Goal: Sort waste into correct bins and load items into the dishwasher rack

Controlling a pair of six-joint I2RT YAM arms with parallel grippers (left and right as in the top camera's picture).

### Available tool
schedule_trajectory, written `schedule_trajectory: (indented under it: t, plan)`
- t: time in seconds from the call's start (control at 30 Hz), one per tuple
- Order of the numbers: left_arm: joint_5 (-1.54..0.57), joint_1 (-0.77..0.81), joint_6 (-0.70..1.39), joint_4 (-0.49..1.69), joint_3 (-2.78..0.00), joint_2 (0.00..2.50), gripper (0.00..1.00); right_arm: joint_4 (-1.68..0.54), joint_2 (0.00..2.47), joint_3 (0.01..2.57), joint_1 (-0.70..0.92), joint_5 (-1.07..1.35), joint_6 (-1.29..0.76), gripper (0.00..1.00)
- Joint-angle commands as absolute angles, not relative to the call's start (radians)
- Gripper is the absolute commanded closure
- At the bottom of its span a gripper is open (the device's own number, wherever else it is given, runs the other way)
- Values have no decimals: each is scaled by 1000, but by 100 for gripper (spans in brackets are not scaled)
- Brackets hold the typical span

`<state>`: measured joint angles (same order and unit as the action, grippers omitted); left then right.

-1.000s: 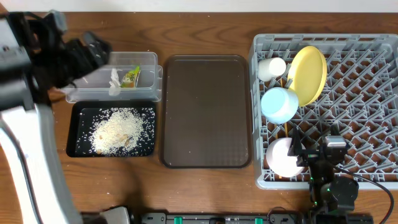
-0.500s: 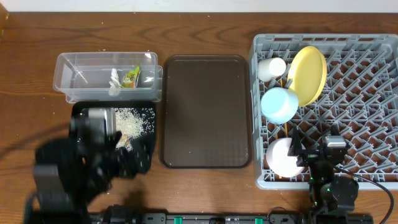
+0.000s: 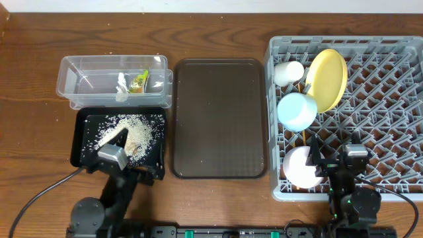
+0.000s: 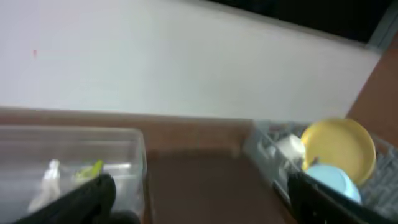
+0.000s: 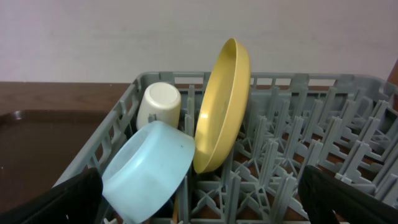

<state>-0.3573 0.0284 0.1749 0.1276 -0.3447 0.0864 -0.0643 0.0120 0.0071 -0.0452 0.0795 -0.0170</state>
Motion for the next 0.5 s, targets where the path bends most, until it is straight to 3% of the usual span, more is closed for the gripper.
schedule_trajectory:
  t: [0.0, 0.13, 0.47]
  plan:
    - [-341, 31, 149, -32, -212, 47, 9, -67, 6, 6, -56, 86, -6, 1]
    - [-289, 32, 149, -205, -93, 14, 9, -67, 6, 6, -56, 86, -6, 1]
    - [-91, 37, 150, -190, -4, 2, 9, -67, 6, 6, -56, 86, -6, 1]
